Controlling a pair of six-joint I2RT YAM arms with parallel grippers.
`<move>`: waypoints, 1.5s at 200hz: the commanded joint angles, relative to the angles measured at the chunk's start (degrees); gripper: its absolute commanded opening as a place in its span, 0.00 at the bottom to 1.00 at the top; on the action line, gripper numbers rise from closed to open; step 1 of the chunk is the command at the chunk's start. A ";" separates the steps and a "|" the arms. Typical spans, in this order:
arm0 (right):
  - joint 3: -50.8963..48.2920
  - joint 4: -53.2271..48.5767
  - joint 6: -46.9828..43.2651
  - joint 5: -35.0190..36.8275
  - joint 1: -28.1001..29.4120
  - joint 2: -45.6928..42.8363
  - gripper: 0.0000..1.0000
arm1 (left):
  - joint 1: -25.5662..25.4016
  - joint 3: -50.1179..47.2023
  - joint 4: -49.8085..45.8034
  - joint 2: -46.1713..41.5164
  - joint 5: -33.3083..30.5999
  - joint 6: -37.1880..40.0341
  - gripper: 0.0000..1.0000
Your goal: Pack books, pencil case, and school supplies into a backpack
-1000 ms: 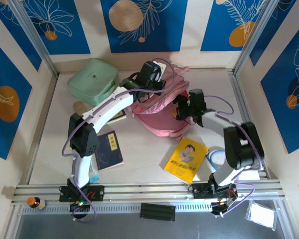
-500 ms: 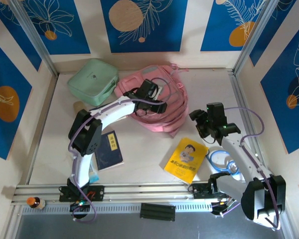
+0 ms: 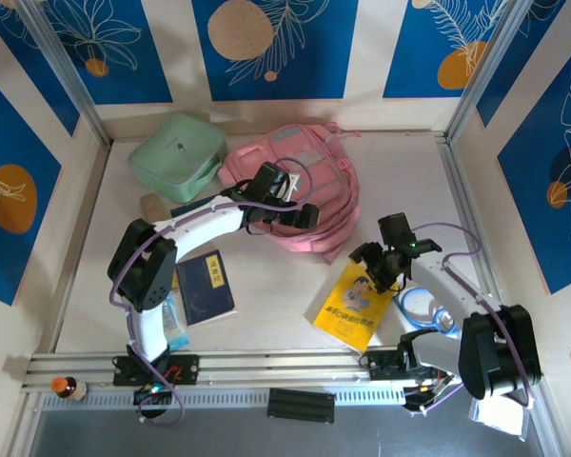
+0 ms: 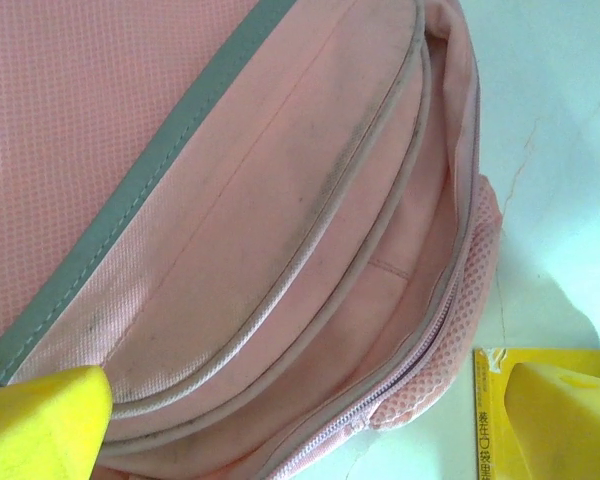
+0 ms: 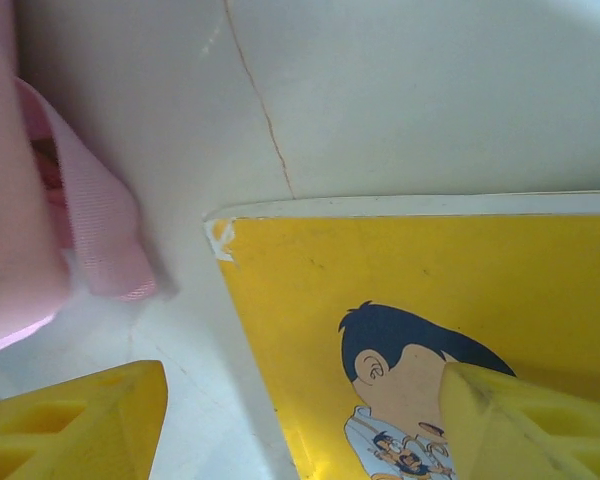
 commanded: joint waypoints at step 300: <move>0.17 -13.75 -11.13 13.24 7.64 2.22 0.49 | -16.21 -7.09 -3.76 3.14 3.20 -18.79 0.67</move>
